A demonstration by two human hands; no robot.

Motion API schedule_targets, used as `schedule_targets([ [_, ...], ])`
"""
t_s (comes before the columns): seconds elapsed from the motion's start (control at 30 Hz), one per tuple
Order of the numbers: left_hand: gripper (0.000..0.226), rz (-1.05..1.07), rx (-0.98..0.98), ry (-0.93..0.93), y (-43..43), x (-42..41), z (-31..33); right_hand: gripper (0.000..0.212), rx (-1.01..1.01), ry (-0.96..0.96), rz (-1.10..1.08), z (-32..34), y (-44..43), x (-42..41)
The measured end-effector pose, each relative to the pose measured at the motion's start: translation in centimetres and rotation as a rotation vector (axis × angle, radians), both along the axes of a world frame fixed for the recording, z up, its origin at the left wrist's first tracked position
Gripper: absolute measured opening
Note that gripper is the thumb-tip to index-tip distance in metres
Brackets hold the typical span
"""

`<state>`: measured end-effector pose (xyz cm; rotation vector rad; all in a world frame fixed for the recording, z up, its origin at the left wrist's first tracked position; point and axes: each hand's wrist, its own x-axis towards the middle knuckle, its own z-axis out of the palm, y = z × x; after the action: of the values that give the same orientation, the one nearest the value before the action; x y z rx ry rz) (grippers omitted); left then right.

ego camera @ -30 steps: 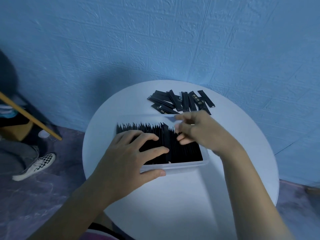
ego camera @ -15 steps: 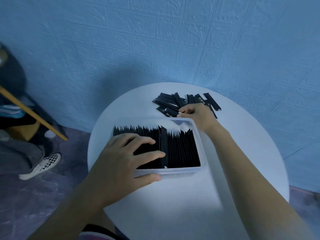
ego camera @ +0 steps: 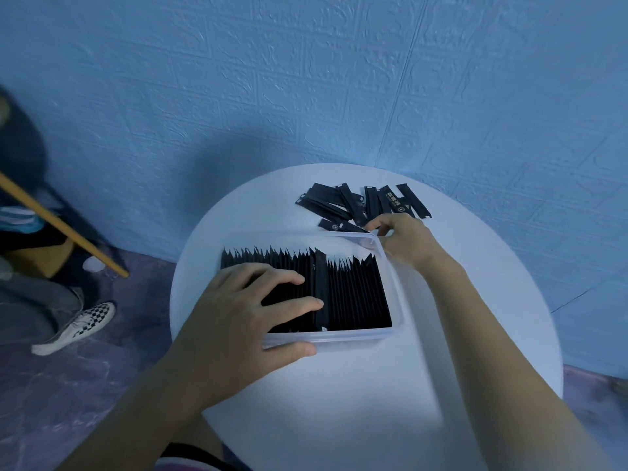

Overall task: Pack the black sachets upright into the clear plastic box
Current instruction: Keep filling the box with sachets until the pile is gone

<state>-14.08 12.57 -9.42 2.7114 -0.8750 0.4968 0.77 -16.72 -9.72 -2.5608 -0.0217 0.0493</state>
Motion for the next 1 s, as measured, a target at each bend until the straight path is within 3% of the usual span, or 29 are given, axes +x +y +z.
schedule_targets([
  [0.43, 0.046, 0.006, -0.007, 0.01, 0.0, -0.1, 0.0, 0.028, -0.153, -0.175, 0.043, -0.1, -0.2, -1.2],
  [0.6, 0.045, 0.022, 0.016, 0.013, -0.1, -0.1, 0.0, 0.025, 0.084, -0.201, -0.047, 2.8, -1.7, -3.0],
  [0.73, 0.046, 0.039, -0.002, 0.009, -0.6, -0.2, 0.1, 0.014, 0.4, -0.174, 0.05, 6.8, -0.2, -6.1],
  [0.8, 0.046, 0.047, -0.009, 0.006, -0.9, -0.3, 0.1, 0.013, 0.452, -0.135, 0.108, 7.9, 1.6, -7.9],
  [0.87, 0.046, 0.049, -0.017, 0.005, -1.1, -0.4, 0.1, 0.011, 0.397, -0.08, 0.125, 7.4, 3.5, -9.4],
  [1.0, 0.047, 0.052, -0.012, -0.001, -1.4, -0.4, 0.1, 0.018, 0.075, -0.016, 0.077, 5.6, 6.2, -11.4],
])
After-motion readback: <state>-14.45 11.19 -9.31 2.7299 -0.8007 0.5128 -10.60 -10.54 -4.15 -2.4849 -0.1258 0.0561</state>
